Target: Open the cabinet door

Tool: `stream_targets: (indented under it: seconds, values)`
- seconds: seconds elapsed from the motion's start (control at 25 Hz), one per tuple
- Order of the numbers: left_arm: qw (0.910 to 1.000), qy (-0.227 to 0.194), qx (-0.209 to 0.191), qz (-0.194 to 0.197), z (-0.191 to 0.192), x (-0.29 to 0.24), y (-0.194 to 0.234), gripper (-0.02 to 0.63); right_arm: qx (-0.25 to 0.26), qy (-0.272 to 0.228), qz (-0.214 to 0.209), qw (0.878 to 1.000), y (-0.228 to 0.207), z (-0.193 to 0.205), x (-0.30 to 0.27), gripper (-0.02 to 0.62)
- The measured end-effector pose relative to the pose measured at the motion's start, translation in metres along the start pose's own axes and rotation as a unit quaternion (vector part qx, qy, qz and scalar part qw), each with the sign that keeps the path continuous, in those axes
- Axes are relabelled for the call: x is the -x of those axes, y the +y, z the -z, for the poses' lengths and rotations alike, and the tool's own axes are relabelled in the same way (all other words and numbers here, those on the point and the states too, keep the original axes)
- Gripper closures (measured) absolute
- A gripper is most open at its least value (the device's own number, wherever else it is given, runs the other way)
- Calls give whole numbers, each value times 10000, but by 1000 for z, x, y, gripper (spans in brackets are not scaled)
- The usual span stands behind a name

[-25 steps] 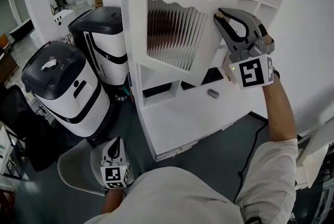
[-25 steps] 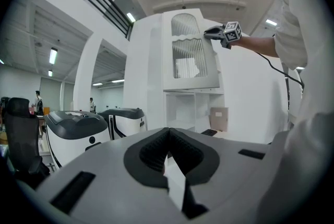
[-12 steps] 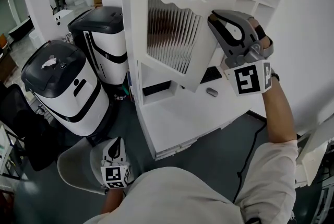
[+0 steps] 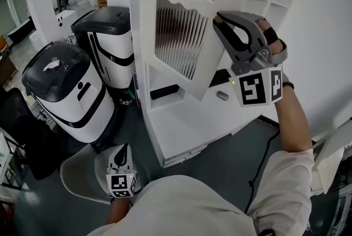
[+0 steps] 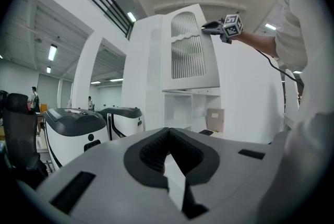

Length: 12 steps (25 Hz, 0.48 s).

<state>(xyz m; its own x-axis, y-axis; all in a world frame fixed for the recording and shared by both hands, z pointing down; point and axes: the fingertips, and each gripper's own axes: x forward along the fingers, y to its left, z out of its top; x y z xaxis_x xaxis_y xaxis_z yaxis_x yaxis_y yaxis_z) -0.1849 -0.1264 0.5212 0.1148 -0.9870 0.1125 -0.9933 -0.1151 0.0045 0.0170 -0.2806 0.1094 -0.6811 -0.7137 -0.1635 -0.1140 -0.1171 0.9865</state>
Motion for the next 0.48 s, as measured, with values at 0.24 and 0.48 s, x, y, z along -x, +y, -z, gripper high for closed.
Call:
stream_targets:
  seconds: [0.24, 0.48]
  values:
    - [10000, 8, 45, 19, 4, 3, 2, 606, 172, 235, -28, 9996, 2, -21, 1, 519]
    - [10000, 4, 63, 39, 7, 3, 6, 606, 353, 519, -67, 9980, 4, -42, -2, 520]
